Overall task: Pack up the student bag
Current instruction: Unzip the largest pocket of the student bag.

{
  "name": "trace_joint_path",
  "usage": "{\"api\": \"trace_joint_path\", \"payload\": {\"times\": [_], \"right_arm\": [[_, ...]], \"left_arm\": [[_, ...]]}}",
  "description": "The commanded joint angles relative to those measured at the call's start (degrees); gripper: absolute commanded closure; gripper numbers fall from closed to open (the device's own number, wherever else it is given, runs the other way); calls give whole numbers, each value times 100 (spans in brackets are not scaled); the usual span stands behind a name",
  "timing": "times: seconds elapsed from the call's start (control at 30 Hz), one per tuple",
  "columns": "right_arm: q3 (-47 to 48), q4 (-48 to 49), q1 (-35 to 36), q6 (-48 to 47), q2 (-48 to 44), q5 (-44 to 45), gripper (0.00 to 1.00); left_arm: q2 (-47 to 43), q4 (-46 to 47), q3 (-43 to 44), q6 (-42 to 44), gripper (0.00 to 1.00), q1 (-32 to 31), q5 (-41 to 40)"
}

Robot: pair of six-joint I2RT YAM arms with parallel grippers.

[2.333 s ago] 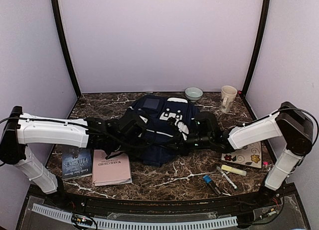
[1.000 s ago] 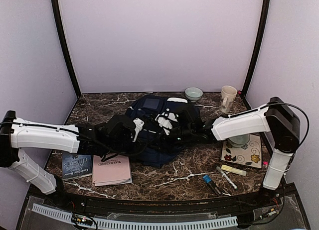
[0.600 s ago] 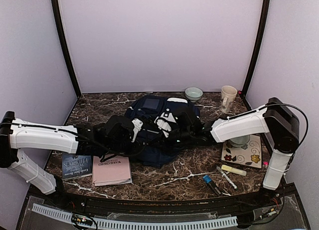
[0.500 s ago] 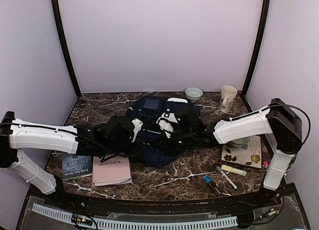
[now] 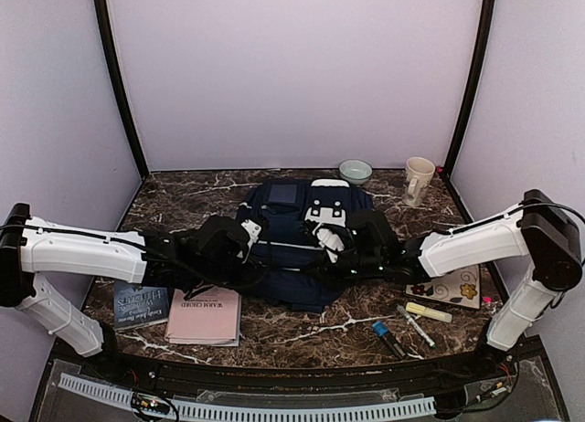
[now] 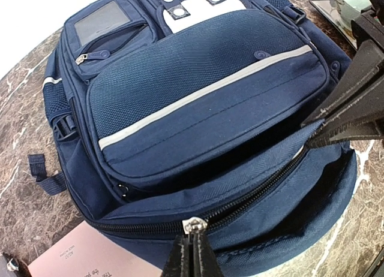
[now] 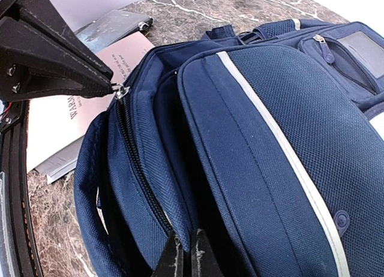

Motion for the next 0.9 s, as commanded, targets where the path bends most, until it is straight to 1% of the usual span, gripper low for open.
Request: {"api": "trace_joint_path", "payload": {"times": [0.0, 0.03, 0.1, 0.13, 0.23, 0.3, 0.43, 0.6, 0.77, 0.87], "right_arm": [[-73, -117, -75, 116, -133, 99, 94], [-40, -127, -74, 113, -132, 107, 87], [37, -129, -73, 128, -135, 234, 64], [69, -127, -73, 133, -132, 272, 54], [231, -133, -54, 75, -132, 244, 37], [352, -143, -28, 11, -136, 152, 31], [653, -255, 34, -88, -39, 0, 28], [996, -310, 73, -122, 312, -169, 28], [1250, -307, 78, -191, 715, -521, 29], [1377, -301, 76, -199, 930, -692, 32]], "left_arm": [[20, 245, 101, 105, 100, 54, 159], [32, 286, 103, 121, 100, 53, 209], [56, 408, 104, 163, 100, 47, 376], [65, 483, 96, 197, 100, 46, 498], [120, 720, 74, 248, 100, 46, 752], [190, 755, 111, 270, 100, 46, 795], [281, 720, 218, 280, 100, 46, 776], [120, 858, 191, 326, 100, 46, 970], [27, 861, 149, 348, 100, 46, 1038], [40, 883, 108, 357, 100, 46, 1056]]}}
